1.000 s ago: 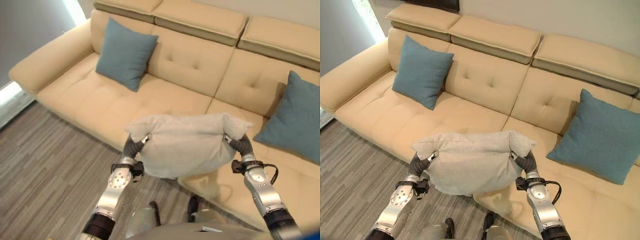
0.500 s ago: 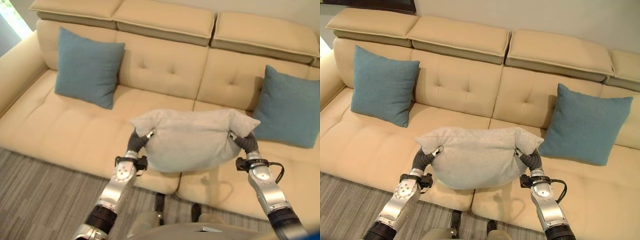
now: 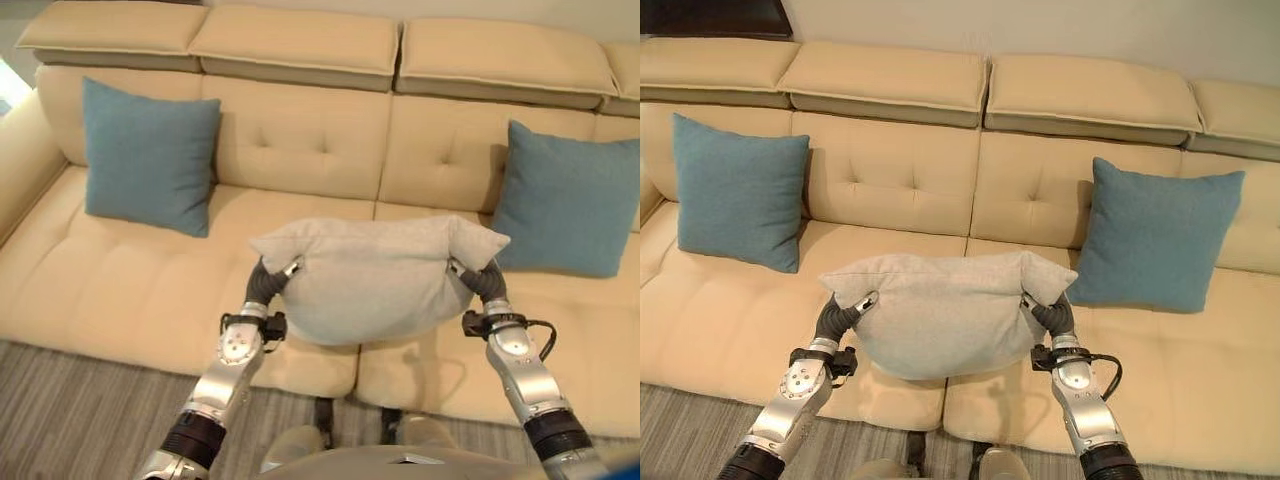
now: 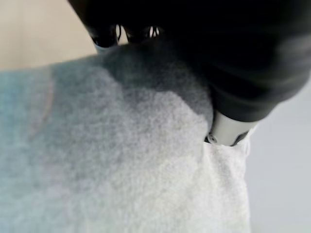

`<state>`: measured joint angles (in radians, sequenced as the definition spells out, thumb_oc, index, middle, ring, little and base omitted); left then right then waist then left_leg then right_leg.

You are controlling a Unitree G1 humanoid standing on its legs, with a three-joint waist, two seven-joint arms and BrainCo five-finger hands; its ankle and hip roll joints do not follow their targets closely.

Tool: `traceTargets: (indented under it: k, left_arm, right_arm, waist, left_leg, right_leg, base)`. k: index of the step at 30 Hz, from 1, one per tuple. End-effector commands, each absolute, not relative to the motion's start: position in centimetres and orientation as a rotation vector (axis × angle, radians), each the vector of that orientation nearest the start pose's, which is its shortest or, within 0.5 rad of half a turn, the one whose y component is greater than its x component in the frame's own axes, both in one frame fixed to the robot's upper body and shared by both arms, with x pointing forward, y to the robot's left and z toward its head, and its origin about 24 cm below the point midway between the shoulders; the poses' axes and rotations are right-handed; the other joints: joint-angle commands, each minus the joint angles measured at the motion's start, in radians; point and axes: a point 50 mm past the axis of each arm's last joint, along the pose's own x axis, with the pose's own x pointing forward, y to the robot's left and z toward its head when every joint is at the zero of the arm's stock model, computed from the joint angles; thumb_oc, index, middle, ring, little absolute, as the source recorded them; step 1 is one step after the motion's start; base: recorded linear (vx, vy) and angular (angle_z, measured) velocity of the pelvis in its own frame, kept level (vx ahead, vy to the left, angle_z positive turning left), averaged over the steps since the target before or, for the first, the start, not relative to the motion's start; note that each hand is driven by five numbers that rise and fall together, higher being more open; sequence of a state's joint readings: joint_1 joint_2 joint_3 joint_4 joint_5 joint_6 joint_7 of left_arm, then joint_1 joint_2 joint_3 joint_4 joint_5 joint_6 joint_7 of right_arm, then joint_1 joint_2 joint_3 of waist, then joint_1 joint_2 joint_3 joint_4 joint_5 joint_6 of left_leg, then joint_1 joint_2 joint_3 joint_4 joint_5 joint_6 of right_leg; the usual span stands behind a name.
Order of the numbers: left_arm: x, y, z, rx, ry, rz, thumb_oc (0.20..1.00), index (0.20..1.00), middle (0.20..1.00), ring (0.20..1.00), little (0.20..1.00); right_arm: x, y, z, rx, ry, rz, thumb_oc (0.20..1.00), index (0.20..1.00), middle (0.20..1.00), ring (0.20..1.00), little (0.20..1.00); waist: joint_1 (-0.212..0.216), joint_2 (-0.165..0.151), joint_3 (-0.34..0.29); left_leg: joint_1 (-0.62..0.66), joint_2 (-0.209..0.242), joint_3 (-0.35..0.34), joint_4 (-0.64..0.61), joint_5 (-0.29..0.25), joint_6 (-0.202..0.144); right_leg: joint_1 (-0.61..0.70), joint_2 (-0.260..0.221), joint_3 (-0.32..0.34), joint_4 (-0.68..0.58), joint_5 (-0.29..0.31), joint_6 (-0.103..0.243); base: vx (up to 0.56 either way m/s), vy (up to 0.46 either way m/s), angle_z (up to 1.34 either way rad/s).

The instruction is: Pick up all the scattered cushions and arrange them neatly on the sofa.

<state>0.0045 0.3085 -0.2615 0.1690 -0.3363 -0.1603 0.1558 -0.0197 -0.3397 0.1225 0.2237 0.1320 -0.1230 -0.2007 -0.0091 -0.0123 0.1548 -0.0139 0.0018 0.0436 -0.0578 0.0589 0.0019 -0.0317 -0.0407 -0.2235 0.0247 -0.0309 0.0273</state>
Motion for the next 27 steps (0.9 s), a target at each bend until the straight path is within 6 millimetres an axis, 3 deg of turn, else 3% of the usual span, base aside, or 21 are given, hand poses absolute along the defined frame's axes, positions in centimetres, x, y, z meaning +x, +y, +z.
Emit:
traceTargets:
  k: [1, 5, 8, 10, 14, 20, 27]
  left_arm:
    - [25.2, 16.2, 4.9, -0.061, -0.123, -0.076, 0.2, 0.2, 0.2, 0.2, 0.2]
    - [25.3, 15.9, 5.1, -0.068, -0.128, -0.086, 0.2, 0.2, 0.2, 0.2, 0.2]
    - [25.8, 15.7, 5.9, -0.067, -0.158, -0.078, 0.2, 0.2, 0.2, 0.2, 0.2]
    - [25.8, 15.5, 5.9, -0.072, -0.16, -0.083, 0.2, 0.2, 0.2, 0.2, 0.2]
    - [25.8, 15.4, 6.4, -0.042, -0.182, -0.104, 0.2, 0.2, 0.2, 0.2, 0.2]
    - [26.2, 16.1, 7.4, 0.005, -0.224, -0.091, 0.2, 0.2, 0.2, 0.2, 0.2]
    - [28.8, 15.7, 10.4, 0.058, -0.338, -0.071, 0.2, 0.2, 0.2, 0.2, 0.2]
  right_arm:
    - [26.1, -22.1, 4.9, -0.218, -0.099, -0.174, 0.2, 0.2, 0.2, 0.2, 0.2]
    - [26.2, -22.3, 5.1, -0.228, -0.1, -0.175, 0.2, 0.2, 0.2, 0.2, 0.2]
    - [26.5, -22.4, 5.5, -0.234, -0.112, -0.188, 0.2, 0.2, 0.2, 0.2, 0.2]
    - [26.4, -22.7, 5.5, -0.251, -0.113, -0.194, 0.2, 0.2, 0.2, 0.2, 0.2]
    - [26.6, -22.7, 5.9, -0.268, -0.128, -0.202, 0.2, 0.2, 0.2, 0.2, 0.2]
    - [27.5, -21.8, 7.0, -0.261, -0.176, -0.184, 0.2, 0.2, 0.2, 0.2, 0.2]
    - [29.7, -20.5, 10.0, -0.279, -0.28, -0.159, 0.2, 0.2, 0.2, 0.2, 0.2]
  waist:
    - [-0.003, -0.055, -0.064]
    - [-0.001, -0.06, -0.062]
    - [0.004, -0.065, -0.055]
    - [-0.003, -0.044, -0.071]
    - [-0.004, -0.027, -0.076]
    - [0.005, -0.034, -0.082]
    - [0.008, -0.035, -0.089]
  left_leg:
    - [-0.036, -0.046, -0.008, 0.244, -0.19, -0.052]
    - [-0.073, -0.008, -0.016, 0.234, -0.167, -0.062]
    - [-0.128, 0.06, -0.056, 0.167, -0.08, -0.083]
    - [-0.086, 0.082, -0.04, 0.084, -0.068, -0.093]
    - [-0.044, 0.063, -0.033, 0.063, -0.079, -0.088]
    - [-0.014, 0.045, 0.02, 0.052, -0.105, -0.061]
    - [-0.008, 0.026, 0.051, 0.035, -0.114, -0.049]
  right_leg:
    - [0.027, -0.014, 0.07, -0.047, 0.019, 0.072]
    - [0.038, -0.025, 0.066, -0.059, 0.018, 0.073]
    - [0.035, -0.034, 0.064, -0.061, 0.005, 0.076]
    - [0.042, -0.032, 0.05, -0.07, 0.0, 0.084]
    - [0.048, -0.059, 0.071, -0.08, 0.019, 0.1]
    - [0.037, -0.09, 0.106, -0.069, 0.034, 0.122]
    - [0.016, -0.119, 0.117, -0.07, 0.05, 0.142]
  base:
    - [0.02, -0.011, 0.36]
    - [0.01, 0.059, 0.08]
    - [0.02, 0.114, 0.01]
    - [0.09, 0.17, 0.05]
    - [0.09, 0.213, -0.14]
    - [0.06, 0.123, -0.29]
    - [0.05, 0.051, -0.12]
